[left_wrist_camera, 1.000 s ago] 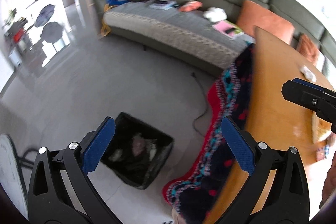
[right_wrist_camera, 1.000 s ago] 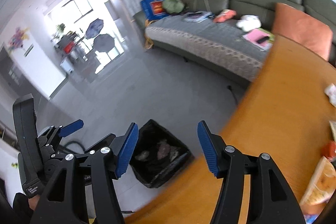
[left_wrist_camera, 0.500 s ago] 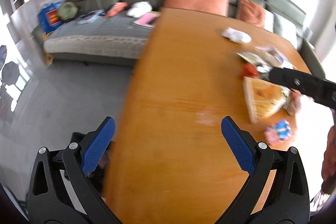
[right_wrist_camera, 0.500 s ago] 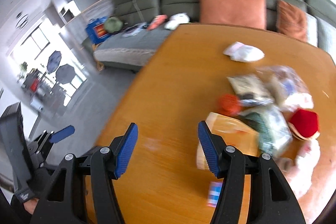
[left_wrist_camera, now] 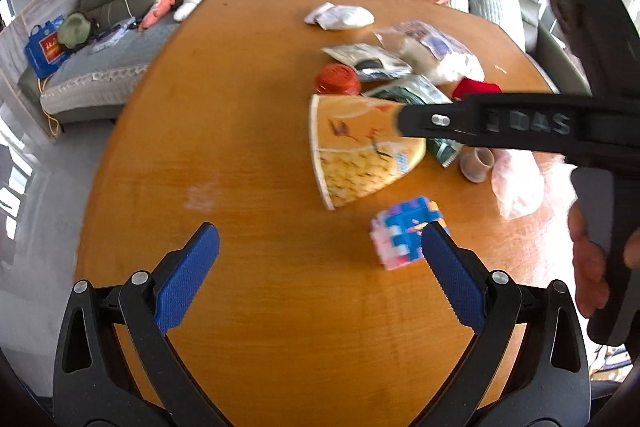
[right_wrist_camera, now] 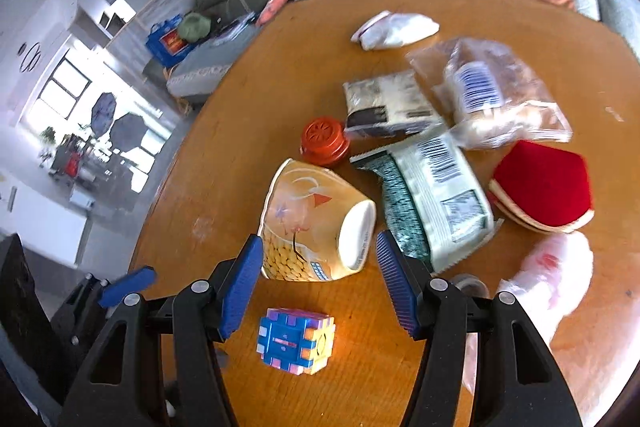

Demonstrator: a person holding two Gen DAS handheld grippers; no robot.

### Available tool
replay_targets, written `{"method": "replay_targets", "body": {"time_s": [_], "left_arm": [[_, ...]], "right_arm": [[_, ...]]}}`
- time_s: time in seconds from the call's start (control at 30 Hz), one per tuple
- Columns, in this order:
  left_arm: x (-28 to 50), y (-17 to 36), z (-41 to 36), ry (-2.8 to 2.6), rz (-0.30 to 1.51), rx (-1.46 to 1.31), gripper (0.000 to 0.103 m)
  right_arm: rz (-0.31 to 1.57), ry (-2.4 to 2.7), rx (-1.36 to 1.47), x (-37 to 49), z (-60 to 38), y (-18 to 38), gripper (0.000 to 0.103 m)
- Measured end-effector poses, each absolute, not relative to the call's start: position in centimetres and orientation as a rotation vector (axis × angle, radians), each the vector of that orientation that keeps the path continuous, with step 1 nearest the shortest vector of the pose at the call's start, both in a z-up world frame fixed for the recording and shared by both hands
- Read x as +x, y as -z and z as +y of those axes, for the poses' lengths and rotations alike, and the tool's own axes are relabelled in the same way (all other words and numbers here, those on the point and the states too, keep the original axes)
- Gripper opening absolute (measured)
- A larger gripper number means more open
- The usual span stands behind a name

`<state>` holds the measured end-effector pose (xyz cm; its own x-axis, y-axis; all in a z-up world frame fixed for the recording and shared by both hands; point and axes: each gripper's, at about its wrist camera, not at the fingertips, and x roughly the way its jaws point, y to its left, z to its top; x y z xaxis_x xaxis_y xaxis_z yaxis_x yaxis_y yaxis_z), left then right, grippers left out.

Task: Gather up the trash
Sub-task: 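Grasp the pink-blue toy cube with the left tool while the right tool grasps the paper cup, then carry the cube and paper cup to the bin and release both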

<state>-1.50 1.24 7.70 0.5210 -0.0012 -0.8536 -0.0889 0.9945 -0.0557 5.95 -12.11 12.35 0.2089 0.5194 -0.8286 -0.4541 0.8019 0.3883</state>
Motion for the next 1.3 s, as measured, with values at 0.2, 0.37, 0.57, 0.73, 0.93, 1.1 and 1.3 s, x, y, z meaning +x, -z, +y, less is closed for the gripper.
{"method": "replay_targets", "body": {"time_s": [0.2, 0.37, 0.57, 0.73, 0.93, 1.1, 1.3], "left_arm": [[-1.0, -6.3, -0.3, -0.051, 1.068, -0.132, 0.098], [0.0, -5.3, -1.9, -0.037, 1.073, -0.154, 0.098], [1.4, -3.7, -2.9, -0.025, 1.073, -0.212, 0.053], [1.9, -2.9, -2.7, -0.023, 1.063, -0.233, 0.042], [0.8, -3.6, -0.2, -0.053, 1.062, -0.27, 0.041], [-0.3, -4.4, 2.3, -0.106, 1.043, -0.29, 0.041], [-1.2, -5.0, 4.8, -0.129, 1.018, -0.313, 0.041]], "right_arm": [[1.181, -0.738, 0.01, 6.8, -11.4, -12.5, 0.061], [1.193, -0.845, -0.228, 8.3, -10.0, -13.0, 0.064], [1.213, -0.963, -0.41, 9.9, -8.1, -12.3, 0.068], [1.232, -1.063, -0.516, 9.5, -6.4, -11.2, 0.069], [1.244, -1.133, -0.655, 8.7, -4.4, -9.2, 0.076], [1.217, -1.165, -0.642, 7.4, -4.4, -9.4, 0.07], [1.183, -1.197, -0.495, 5.7, -5.3, -12.0, 0.054]]}}
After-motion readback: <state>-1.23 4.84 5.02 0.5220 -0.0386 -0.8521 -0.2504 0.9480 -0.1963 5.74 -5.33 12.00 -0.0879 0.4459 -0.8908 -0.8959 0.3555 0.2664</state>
